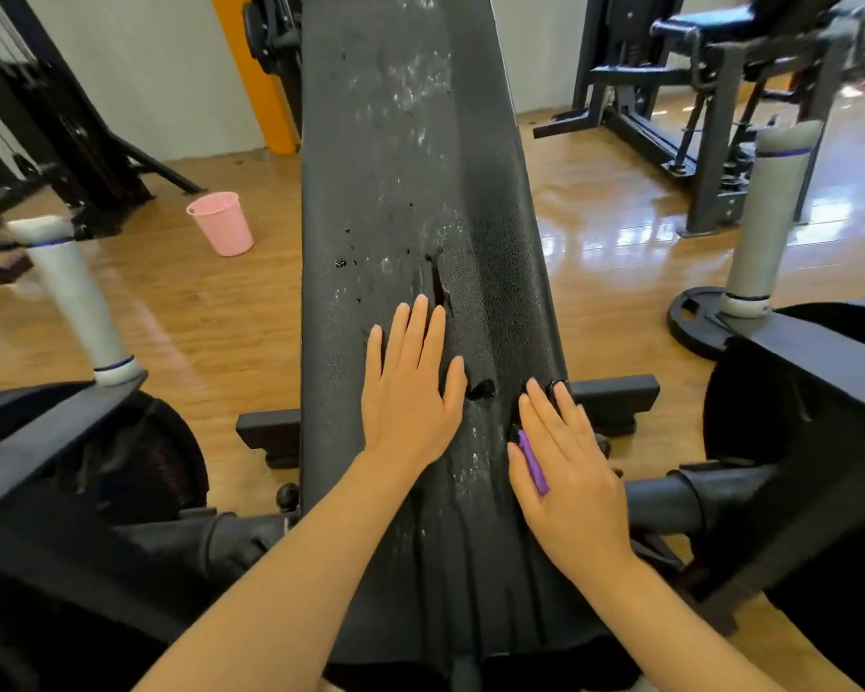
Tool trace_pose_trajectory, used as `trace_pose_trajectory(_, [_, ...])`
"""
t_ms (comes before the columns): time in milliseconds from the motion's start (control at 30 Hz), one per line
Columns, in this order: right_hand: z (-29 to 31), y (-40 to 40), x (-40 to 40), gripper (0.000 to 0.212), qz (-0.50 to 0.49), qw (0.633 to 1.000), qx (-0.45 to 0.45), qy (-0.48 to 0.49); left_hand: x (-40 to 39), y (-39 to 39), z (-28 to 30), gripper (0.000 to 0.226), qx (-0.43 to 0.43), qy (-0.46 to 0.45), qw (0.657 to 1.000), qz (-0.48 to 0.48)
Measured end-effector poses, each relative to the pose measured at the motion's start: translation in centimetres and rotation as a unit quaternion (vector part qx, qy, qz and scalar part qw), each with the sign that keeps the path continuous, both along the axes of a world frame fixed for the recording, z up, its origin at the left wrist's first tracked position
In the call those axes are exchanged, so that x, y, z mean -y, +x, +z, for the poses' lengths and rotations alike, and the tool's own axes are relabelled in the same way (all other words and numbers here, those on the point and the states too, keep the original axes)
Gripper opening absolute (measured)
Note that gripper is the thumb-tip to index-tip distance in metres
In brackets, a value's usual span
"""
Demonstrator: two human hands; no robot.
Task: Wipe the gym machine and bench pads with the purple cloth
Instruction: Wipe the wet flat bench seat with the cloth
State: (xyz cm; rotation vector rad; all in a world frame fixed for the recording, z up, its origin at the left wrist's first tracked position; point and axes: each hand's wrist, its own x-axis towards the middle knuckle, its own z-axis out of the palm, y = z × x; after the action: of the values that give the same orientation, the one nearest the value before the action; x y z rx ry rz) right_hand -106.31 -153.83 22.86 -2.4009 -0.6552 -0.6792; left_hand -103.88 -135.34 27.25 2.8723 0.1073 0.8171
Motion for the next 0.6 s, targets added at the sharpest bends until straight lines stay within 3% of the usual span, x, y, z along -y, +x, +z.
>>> trace_pose_trajectory(200, [-2.2,-5.0,2.1,0.051,0.000,0.999,-0.014,-0.045,0.0,-0.7,-0.4,0.061,0.020,-0.010,1.000,-0.003])
trace_pose_trajectory(333, [1.1,1.9,-1.0,0.045,-0.012,1.000,0.001,0.005,-0.1,-0.4,-0.5,0.060,0.044,-0.010,0.999,-0.003])
trace_pose_trajectory(467, [5.3,9.1,-4.1,0.041,-0.041,0.994,-0.067,0.079,-0.1,-0.3,-0.5,0.060,0.044,-0.007,0.999,-0.004])
trace_pose_trajectory(600, [3.0,5.7,-2.6,0.044,-0.036,0.995,-0.047,0.084,-0.2,-0.3,-0.7,0.060,0.055,-0.007,0.998,-0.004])
